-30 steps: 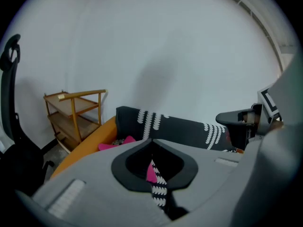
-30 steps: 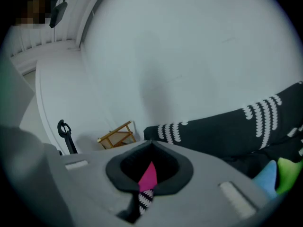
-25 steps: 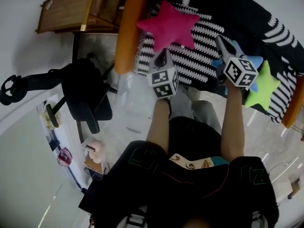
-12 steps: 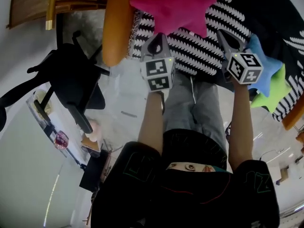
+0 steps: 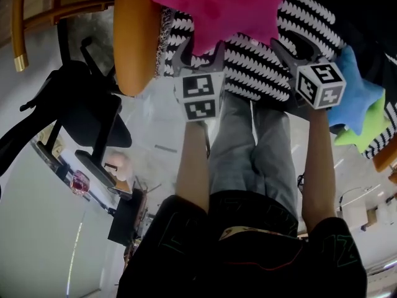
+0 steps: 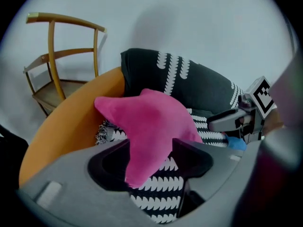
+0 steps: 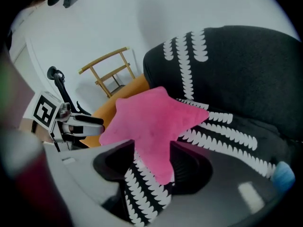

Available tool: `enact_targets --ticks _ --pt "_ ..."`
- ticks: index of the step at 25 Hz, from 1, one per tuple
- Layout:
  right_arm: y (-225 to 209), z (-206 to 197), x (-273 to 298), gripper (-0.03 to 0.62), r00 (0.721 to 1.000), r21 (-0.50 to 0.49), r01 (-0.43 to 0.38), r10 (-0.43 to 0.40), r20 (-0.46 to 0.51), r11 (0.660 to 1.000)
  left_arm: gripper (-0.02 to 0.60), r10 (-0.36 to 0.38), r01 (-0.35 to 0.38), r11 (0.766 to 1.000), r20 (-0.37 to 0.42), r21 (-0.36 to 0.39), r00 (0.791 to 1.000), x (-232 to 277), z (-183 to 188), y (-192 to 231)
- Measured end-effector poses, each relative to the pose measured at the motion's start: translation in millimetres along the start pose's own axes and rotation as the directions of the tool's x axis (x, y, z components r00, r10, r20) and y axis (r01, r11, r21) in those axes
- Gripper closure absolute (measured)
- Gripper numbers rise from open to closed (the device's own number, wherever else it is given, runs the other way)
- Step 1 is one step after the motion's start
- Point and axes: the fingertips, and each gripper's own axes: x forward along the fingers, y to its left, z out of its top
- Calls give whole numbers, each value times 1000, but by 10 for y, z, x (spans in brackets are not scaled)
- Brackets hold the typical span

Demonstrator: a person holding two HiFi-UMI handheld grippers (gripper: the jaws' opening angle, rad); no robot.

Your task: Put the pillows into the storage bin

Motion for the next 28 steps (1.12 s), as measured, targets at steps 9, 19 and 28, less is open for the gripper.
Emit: enact_targets --ticks 9,19,28 --pt "-116 -179 566 252 996 34 -33 36 -83 999 230 -81 85 996 -128 29 989 442 -310 -1" --pt "11 -249 665 341 990 6 -91 92 -103 996 289 -32 33 999 -177 3 984 558 -419 21" --pt "213 -234 332 405 991 -133 -119 109 -78 984 328 -16 -18 977 -157 -214 987 79 -673 -257"
